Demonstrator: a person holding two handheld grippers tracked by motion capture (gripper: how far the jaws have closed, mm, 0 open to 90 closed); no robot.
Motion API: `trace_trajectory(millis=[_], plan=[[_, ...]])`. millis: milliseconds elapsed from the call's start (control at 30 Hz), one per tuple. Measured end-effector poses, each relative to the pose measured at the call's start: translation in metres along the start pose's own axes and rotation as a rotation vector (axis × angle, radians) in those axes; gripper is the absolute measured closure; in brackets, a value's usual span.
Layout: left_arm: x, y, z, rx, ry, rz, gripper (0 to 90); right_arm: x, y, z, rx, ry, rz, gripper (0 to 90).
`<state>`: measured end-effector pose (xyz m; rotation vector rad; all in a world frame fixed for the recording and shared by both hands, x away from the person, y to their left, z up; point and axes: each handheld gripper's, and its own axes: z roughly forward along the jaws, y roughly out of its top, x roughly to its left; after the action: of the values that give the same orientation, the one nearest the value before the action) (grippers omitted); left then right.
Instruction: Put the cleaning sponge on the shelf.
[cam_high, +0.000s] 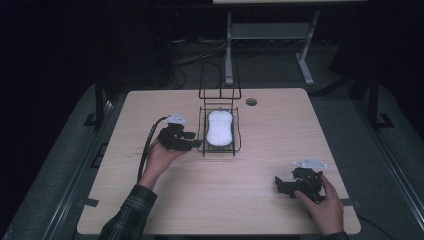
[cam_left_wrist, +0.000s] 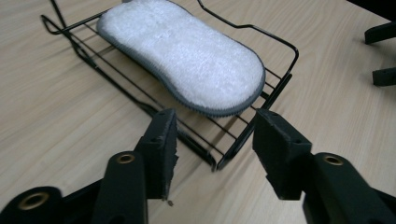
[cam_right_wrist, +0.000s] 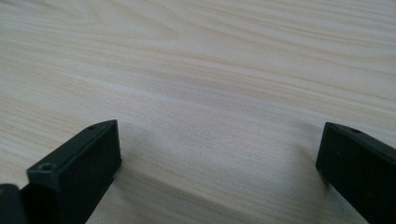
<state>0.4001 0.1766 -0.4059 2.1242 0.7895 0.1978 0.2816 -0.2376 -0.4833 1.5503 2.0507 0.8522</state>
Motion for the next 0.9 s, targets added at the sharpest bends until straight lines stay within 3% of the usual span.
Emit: trace_trajectory(millis=[233,533,900], plan=[[-0.005,-0.014,-0.017,-0.010,0.057,-0.007,35.3,0.000,0.000,0.000,0.000,0.000,0.000,0.0],[-0.014,-0.042,-0.035,0.046,0.109,0.005,14.4,0.000,0.000,0.000,0.000,0.000,0.000,0.0],[-0.028,-0.072,-0.050,0.065,0.151,0.013,12.7,0.000,0.000,0.000,0.000,0.000,0.001,0.0]])
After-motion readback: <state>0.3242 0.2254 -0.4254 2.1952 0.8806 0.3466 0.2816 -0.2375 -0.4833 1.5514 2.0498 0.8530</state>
